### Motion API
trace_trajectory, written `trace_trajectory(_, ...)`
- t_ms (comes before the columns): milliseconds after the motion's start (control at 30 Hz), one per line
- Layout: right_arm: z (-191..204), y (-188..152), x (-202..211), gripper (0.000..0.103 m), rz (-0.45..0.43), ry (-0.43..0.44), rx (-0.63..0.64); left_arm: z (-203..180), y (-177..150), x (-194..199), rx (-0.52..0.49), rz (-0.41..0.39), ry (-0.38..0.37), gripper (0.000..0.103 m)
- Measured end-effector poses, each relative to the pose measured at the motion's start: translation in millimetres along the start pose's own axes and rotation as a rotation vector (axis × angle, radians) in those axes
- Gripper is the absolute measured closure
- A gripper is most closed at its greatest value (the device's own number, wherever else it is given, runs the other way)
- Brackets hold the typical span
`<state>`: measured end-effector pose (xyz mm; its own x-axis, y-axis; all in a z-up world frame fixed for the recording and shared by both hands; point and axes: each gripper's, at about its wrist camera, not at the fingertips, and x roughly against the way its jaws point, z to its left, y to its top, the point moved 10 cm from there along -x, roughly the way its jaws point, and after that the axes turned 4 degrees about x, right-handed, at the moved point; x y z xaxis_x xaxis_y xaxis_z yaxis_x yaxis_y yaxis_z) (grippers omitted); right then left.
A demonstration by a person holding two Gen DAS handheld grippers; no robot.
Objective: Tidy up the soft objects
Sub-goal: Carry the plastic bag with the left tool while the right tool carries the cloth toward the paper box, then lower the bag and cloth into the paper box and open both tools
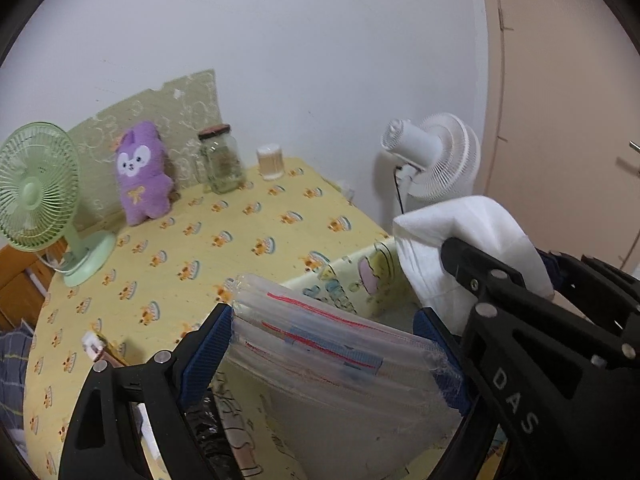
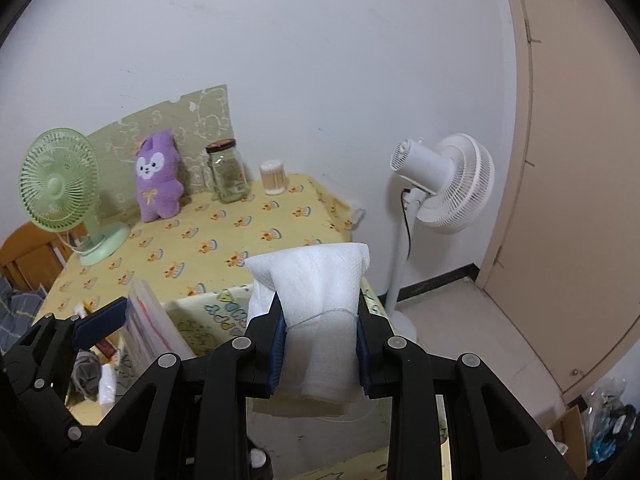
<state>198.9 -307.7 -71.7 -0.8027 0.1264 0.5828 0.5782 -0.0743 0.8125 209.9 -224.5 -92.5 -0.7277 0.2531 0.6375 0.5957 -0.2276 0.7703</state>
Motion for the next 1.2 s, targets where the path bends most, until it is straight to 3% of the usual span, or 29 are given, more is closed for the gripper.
trace_trajectory(267,-3,-2,-5,0.064,-0.001,-0.006,0.002,-4,-6,-4,-0.017,0.046,-0.016,0.003)
trace_trajectory(400,4,1,-2,0.038,-0.02,0.033,0.019,-7,-7,-3,-0.02,0.051,-0.039,0.0)
trace_trajectory(533,6,2,0,0.025,-0.023,0.042,0.017,-5,-6,-1,-0.013,0.049,-0.031,0.0)
trace_trajectory(900,7,-3,7,0.024,0.002,0.049,0.018,-10,-4,7,-0.052,0.021,-0.05,0.0)
trace_trajectory(1200,18,-12,15,0.024,0.052,0.148,0.087,-26,-10,16,-0.177,0.011,-0.11,0.0)
